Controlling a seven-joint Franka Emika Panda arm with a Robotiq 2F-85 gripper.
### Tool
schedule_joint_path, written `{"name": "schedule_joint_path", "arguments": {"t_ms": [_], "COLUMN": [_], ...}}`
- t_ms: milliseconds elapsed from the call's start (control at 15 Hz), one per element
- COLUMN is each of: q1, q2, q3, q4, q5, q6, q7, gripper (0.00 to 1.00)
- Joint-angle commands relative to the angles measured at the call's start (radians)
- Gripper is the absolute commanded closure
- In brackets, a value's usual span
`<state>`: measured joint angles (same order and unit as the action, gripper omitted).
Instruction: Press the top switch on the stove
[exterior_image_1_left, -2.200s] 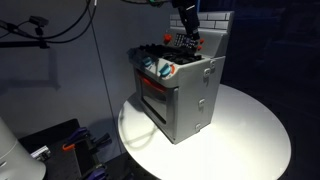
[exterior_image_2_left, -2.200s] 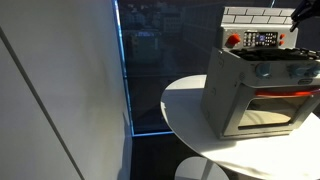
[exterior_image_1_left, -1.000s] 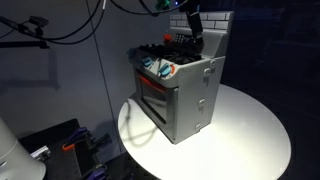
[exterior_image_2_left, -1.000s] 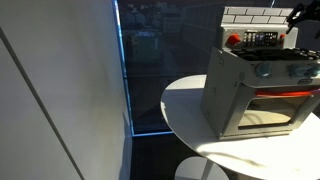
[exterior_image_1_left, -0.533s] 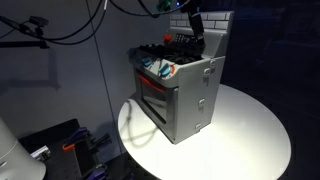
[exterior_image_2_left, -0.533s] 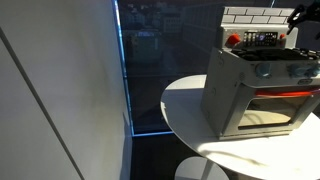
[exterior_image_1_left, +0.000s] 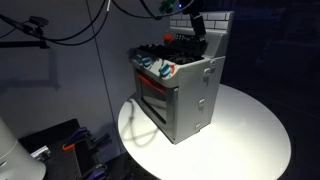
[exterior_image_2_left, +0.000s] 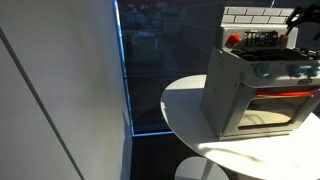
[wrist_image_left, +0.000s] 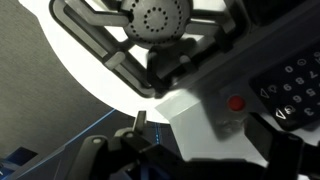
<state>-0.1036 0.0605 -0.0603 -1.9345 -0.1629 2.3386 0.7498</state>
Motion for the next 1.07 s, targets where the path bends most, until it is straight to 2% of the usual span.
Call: {"name": "schedule_joint_path", "arguments": {"t_ms": [0,1000], "q1": [0.016,0.020], "q2": [0.020,0.045], "q3": [-0.015,-0.019], "q4": [0.042,0.063], "q5": [0.009,0.013], "q6": [-0.034,-0.035], "q7": [0.014,0.011], "gripper": [0.00,0.00]}}
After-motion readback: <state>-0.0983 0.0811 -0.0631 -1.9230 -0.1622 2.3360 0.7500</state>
